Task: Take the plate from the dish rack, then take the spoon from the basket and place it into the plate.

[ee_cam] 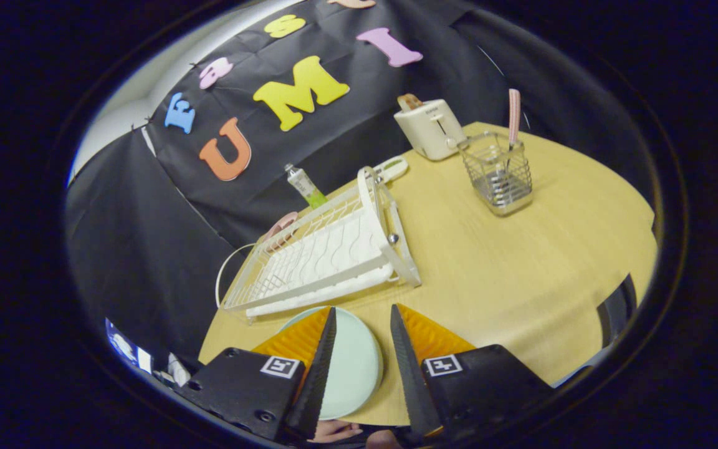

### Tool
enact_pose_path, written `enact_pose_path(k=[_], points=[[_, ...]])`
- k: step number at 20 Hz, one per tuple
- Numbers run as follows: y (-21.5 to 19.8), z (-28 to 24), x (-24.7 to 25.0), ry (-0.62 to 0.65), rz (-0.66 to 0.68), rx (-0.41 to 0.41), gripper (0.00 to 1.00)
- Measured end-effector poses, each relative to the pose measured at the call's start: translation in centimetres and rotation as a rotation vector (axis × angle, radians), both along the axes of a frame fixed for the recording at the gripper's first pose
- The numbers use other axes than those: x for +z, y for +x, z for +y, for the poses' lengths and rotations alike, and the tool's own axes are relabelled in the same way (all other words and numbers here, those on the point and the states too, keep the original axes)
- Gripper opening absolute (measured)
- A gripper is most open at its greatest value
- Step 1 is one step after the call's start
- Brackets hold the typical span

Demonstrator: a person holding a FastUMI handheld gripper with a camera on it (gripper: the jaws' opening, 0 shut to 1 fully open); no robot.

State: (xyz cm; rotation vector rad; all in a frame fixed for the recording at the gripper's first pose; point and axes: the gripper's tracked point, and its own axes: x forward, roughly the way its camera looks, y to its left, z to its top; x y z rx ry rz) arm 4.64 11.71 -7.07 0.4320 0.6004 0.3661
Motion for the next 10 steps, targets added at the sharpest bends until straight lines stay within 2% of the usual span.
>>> enact_pose_path(k=[1, 2, 6, 10], points=[[0.2, -1.2, 0.8, -0.051, -0.058, -0.027, 0.62], [0.2, -2.5, 1.7, -0.099, -0.115, -0.052, 0.72], [1.1, -7.8, 4.6, -0.229, -0.288, -0.156, 0.93], [3.1, -12.7, 5.9, -0.304, -0.385, -0.219, 0.96]])
